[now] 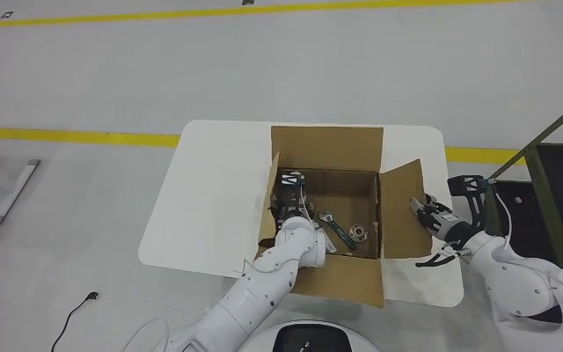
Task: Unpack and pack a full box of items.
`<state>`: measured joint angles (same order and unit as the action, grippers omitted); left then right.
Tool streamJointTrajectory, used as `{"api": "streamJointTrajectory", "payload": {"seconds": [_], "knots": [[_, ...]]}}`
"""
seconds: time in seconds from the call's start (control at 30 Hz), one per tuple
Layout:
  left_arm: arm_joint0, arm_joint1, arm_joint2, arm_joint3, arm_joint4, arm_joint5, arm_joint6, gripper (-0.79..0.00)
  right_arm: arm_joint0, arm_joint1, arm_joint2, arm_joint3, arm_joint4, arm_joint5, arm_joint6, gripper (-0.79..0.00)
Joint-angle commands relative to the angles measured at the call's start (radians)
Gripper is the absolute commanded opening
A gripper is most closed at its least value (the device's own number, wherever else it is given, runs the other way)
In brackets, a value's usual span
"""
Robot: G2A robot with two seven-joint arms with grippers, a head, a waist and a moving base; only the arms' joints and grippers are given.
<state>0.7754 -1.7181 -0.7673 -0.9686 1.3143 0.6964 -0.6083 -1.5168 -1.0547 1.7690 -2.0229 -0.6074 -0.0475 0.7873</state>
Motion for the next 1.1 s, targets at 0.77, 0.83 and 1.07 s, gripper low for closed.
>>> {"api": "streamJointTrajectory", "payload": {"seconds": [0.77, 0.83, 1.07], "knots": [[0.023, -0.008, -0.086, -0.078, 0.054, -0.091, -0.069, -0.785, 0.029, 0.006, -0.034, 0.024, 0.012, 0.013, -0.01, -0.785], [0.043, 0.001, -0.101, -0.136, 0.083, -0.107, -0.113, -0.785, 0.031, 0.006, -0.035, 0.026, 0.018, 0.014, -0.011, -0.785], [0.138, 0.038, -0.188, -0.403, 0.117, -0.264, -0.297, -0.785, 0.036, 0.007, -0.034, 0.038, 0.058, 0.02, -0.019, -0.785]]}}
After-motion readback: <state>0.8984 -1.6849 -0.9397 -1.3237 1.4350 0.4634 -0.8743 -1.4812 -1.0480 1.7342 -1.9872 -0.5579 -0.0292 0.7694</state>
